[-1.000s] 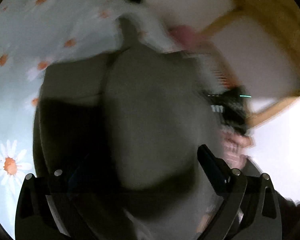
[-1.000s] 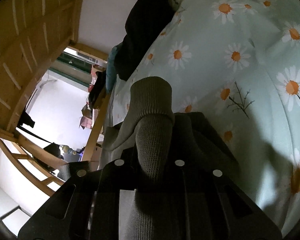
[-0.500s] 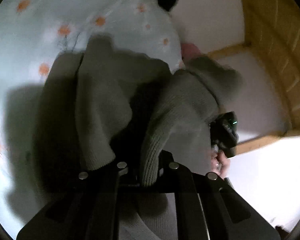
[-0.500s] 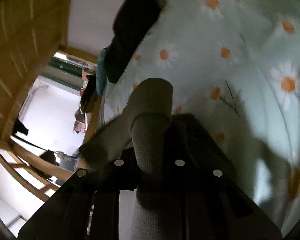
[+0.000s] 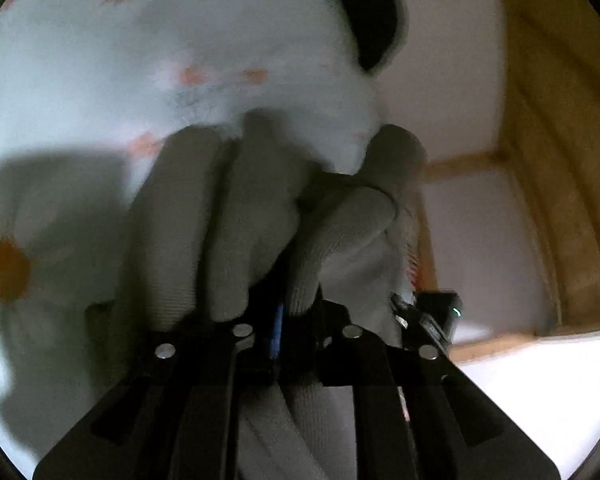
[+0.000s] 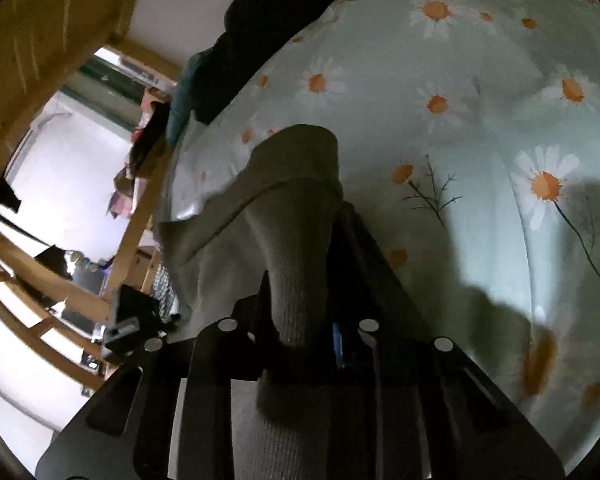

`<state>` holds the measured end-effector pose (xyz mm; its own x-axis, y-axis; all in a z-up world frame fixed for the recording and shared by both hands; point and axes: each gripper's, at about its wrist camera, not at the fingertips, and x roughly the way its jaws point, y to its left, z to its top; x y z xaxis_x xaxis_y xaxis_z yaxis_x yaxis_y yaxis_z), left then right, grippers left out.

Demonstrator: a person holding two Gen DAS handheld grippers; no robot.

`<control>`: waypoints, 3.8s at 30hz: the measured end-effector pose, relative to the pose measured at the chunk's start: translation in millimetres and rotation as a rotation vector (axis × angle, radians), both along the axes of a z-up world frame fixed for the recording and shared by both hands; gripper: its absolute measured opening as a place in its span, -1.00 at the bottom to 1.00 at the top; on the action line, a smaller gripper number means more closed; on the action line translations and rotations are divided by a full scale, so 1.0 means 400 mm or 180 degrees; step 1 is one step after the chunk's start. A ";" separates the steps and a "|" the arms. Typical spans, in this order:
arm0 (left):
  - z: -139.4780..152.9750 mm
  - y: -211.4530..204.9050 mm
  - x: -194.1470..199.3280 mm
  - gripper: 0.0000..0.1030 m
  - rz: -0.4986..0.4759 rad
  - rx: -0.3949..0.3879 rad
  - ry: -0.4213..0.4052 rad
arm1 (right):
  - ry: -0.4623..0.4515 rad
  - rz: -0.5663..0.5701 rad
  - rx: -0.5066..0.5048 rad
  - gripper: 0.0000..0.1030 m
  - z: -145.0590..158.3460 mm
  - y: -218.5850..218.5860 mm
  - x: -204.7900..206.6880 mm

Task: Fold large clothes
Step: 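Lower the held hoodie back onto the sheet with both grippers, then press the folded grey hoodie flat on the sheet with both grippers, then grasp the folded hoodie with both grippers and lift it off the sheet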

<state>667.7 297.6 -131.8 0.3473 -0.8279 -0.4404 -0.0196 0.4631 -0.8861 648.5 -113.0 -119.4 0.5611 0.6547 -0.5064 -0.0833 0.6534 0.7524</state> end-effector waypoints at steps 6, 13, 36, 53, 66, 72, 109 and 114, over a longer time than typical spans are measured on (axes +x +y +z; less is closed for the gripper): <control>0.240 0.009 -0.099 0.87 0.0425 0.0672 -0.0946 | -0.0698 -0.0428 -0.1070 0.94 0.229 0.002 -0.126; 0.321 -0.295 0.007 0.88 0.0128 0.2284 -0.1434 | -0.0452 0.0335 -0.2186 0.93 0.229 0.290 -0.125; 0.220 -0.249 0.031 0.91 -0.0045 0.2714 -0.0840 | -0.0441 0.0293 -0.2943 0.95 0.087 0.400 -0.300; 0.226 -0.252 -0.231 0.91 0.0176 0.3136 -0.1081 | -0.0747 0.0122 -0.2979 0.95 0.119 0.375 -0.485; 0.162 -0.239 -0.334 0.92 0.0299 0.3189 -0.1143 | -0.0476 -0.0085 -0.1414 0.95 0.072 0.237 -0.602; 0.150 -0.222 -0.342 0.92 0.0380 0.3017 -0.1076 | 0.0470 -0.0440 0.1289 0.95 -0.176 0.139 -0.646; 0.024 -0.179 -0.602 0.89 0.2595 -0.0268 0.0106 | 0.0870 -0.0787 0.2209 0.93 -0.183 0.118 -0.414; 0.024 -0.156 -0.550 0.89 0.2124 -0.0325 0.0049 | 0.0952 -0.0778 0.1721 -0.13 -0.182 0.123 -0.348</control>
